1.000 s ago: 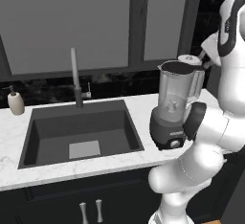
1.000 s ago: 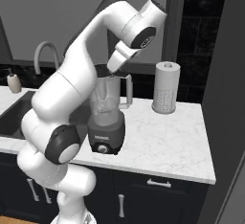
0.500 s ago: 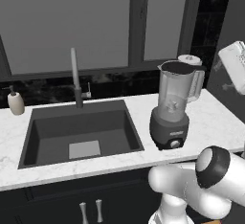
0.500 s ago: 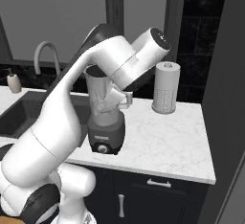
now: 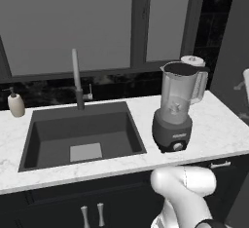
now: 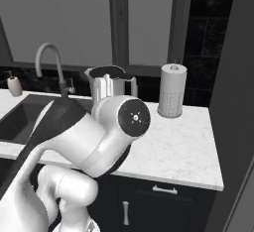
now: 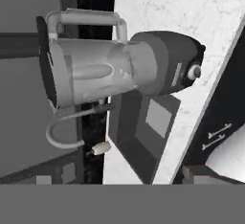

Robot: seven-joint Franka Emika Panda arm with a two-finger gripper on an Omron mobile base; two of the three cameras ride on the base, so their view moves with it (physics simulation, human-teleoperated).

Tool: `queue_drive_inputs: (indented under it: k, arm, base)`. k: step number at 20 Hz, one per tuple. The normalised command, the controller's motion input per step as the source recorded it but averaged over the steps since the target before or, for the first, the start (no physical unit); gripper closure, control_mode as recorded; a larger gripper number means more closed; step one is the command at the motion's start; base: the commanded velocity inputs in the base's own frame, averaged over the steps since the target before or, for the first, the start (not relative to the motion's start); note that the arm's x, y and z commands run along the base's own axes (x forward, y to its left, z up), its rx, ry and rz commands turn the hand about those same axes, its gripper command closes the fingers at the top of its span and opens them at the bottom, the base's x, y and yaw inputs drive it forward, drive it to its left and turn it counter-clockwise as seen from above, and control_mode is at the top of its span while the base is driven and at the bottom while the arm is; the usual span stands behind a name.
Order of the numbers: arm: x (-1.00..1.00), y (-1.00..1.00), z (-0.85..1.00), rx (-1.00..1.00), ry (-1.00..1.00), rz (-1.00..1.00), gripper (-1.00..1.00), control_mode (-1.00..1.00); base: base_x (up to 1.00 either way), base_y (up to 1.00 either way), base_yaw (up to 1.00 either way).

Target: Close the lid blender by securely placing the lid on top.

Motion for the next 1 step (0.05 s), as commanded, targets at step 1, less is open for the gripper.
queue_drive_inputs:
  k: [1]
  arm:
    - [-1.0, 0.19, -0.09, -0.29, -0.79, 0.13, -1.0, -1.0]
  base:
    - [0.0, 0.0, 0.0]
